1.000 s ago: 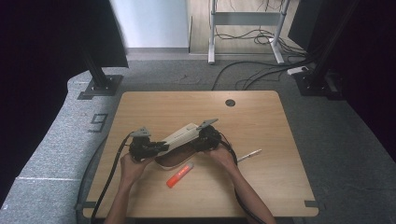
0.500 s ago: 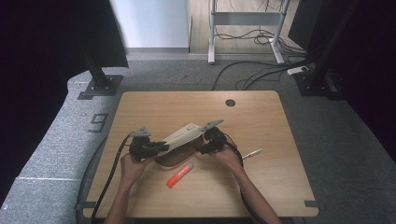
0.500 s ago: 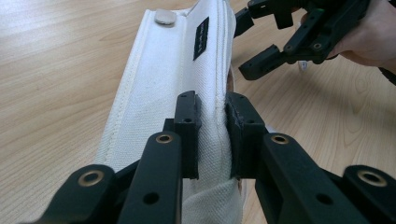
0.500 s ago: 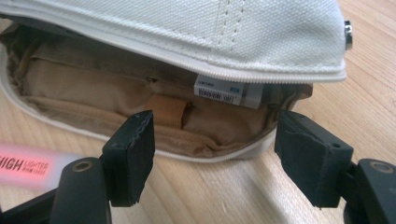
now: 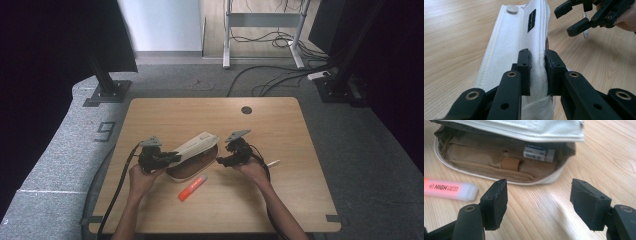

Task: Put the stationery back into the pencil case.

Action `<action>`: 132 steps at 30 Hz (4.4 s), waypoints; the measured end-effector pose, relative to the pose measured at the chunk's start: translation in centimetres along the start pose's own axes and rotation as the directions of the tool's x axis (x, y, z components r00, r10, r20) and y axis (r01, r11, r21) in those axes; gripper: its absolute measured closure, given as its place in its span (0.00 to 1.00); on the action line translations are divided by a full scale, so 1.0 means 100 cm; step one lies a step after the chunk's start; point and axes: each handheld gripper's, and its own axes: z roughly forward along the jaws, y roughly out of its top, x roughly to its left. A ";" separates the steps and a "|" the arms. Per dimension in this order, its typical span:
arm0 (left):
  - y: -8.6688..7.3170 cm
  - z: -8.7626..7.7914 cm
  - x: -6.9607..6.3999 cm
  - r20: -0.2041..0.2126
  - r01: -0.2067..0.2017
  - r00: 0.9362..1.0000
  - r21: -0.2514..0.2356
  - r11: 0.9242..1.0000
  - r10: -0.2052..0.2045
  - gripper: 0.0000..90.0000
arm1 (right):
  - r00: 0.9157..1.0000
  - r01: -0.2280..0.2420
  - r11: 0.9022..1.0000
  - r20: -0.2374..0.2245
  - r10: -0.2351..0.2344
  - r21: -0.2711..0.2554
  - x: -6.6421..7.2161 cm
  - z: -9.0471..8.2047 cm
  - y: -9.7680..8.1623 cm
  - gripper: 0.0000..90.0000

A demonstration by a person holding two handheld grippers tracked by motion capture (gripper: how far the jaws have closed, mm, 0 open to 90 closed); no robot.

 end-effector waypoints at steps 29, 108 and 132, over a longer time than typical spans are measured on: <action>0.000 0.000 0.000 0.006 -0.001 1.000 0.004 1.000 0.001 0.83 | 0.995 -0.088 0.996 0.048 0.088 -0.016 -0.040 -0.064 -0.056 0.39; 0.000 0.002 -0.002 0.016 -0.005 1.000 0.012 1.000 0.004 0.83 | 0.947 -0.204 0.976 0.270 0.177 0.075 -0.023 -0.071 -0.100 0.69; 0.000 0.002 -0.002 0.007 -0.011 1.000 0.005 1.000 0.011 0.84 | 0.972 -0.160 0.982 0.189 0.139 0.098 -0.007 -0.068 -0.092 0.87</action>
